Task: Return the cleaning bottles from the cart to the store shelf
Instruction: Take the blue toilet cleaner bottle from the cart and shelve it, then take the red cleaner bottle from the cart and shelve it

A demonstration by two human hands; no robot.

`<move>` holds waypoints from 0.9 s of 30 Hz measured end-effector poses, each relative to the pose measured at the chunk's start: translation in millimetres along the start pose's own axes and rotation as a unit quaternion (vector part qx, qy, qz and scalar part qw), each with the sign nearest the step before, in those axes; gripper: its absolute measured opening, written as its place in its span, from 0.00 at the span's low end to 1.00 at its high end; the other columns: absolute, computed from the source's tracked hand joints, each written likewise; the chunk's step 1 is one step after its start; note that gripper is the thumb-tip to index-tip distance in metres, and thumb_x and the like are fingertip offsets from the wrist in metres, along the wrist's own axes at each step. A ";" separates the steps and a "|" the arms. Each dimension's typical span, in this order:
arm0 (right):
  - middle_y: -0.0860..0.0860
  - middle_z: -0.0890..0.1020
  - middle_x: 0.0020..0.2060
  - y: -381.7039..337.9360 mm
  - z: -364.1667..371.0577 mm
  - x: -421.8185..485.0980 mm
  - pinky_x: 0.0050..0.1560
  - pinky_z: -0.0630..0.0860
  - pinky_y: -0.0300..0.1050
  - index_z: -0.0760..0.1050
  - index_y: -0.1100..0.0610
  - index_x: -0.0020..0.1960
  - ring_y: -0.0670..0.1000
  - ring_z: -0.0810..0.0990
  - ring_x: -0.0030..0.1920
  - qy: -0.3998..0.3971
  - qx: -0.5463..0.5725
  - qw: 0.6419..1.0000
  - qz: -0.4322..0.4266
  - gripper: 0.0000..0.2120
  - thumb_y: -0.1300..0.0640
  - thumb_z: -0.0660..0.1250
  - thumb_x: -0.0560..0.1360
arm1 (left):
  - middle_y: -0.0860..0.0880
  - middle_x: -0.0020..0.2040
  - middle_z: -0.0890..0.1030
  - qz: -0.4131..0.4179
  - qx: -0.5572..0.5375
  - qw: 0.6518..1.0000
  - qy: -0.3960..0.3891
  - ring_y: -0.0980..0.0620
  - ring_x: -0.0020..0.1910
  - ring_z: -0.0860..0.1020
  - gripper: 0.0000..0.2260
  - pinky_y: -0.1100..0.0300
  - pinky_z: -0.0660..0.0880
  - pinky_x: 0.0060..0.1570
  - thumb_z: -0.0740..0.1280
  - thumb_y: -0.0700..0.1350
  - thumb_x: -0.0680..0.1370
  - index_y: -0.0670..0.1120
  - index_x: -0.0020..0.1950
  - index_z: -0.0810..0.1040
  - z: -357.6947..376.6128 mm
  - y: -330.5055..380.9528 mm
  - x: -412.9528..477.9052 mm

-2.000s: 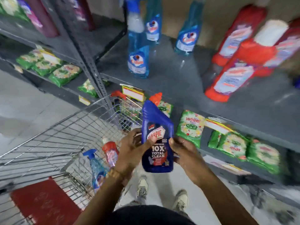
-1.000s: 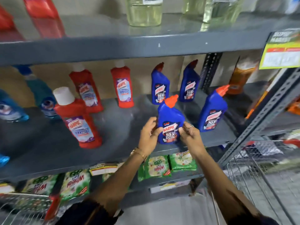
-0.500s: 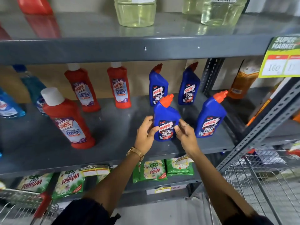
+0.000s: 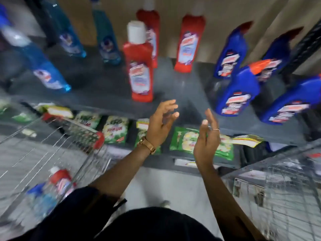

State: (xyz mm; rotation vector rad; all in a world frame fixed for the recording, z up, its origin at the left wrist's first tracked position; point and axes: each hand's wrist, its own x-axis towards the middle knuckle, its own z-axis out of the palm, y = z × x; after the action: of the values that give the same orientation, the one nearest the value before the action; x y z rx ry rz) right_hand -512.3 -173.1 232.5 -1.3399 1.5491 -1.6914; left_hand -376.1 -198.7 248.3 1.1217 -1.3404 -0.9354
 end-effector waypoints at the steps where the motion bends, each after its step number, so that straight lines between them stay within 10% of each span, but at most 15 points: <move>1: 0.53 0.77 0.65 -7.2 20.2 -21.4 0.68 0.68 0.43 0.70 0.58 0.67 0.48 0.74 0.66 -0.042 -0.003 0.999 -0.006 0.18 0.53 0.55 0.81 | 0.49 0.58 0.78 -0.004 0.013 1.000 0.025 0.57 0.55 0.79 0.13 0.65 0.76 0.55 0.65 0.38 0.78 0.39 0.62 0.74 -30.4 -4.7 -15.5; 7: 0.46 0.77 0.62 -36.9 143.4 -142.7 0.68 0.67 0.42 0.71 0.46 0.64 0.45 0.73 0.65 -0.360 -0.017 0.932 -0.034 0.14 0.56 0.56 0.80 | 0.53 0.54 0.81 -0.075 0.121 0.964 0.227 0.56 0.55 0.80 0.09 0.65 0.75 0.54 0.63 0.41 0.79 0.46 0.59 0.77 -212.1 -46.3 -112.2; 10: 0.57 0.80 0.59 -44.1 216.3 -197.6 0.65 0.70 0.52 0.76 0.59 0.62 0.55 0.76 0.62 -0.525 -0.069 0.848 -0.005 0.15 0.55 0.58 0.79 | 0.43 0.53 0.81 -0.294 0.154 0.902 0.275 0.41 0.56 0.80 0.12 0.64 0.75 0.52 0.65 0.40 0.78 0.37 0.60 0.76 -310.2 -104.9 -173.9; 13: 0.60 0.82 0.55 -41.2 279.8 -243.0 0.59 0.74 0.54 0.78 0.61 0.57 0.60 0.78 0.58 -0.618 -0.151 0.771 -0.030 0.15 0.54 0.58 0.79 | 0.34 0.59 0.79 -0.550 0.188 0.801 0.144 0.38 0.59 0.77 0.17 0.54 0.73 0.55 0.65 0.44 0.78 0.32 0.59 0.75 -375.7 -165.5 -231.2; 19: 0.56 0.83 0.54 -7.4 327.1 -284.9 0.70 0.61 0.61 0.77 0.57 0.54 0.58 0.77 0.59 -0.646 -0.428 0.626 -0.085 0.14 0.49 0.58 0.79 | 0.33 0.59 0.78 -0.651 0.254 0.714 0.036 0.38 0.59 0.77 0.20 0.53 0.72 0.56 0.62 0.51 0.79 0.33 0.57 0.76 -404.5 -233.5 -271.7; 27: 0.52 0.86 0.44 1.4 312.7 -293.7 0.59 0.64 0.52 0.81 0.51 0.49 0.56 0.81 0.49 -0.582 -0.483 0.631 -0.173 0.12 0.47 0.64 0.73 | 0.34 0.67 0.73 -0.642 -0.049 0.712 0.279 0.36 0.66 0.73 0.28 0.43 0.72 0.65 0.66 0.49 0.73 0.34 0.68 0.67 -382.3 -272.6 -257.8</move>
State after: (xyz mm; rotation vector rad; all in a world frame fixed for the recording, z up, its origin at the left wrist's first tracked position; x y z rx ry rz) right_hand -119.4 -68.6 95.6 -2.5542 1.2481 0.3661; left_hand 19.4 13.0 -44.5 2.0627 0.1922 -1.3914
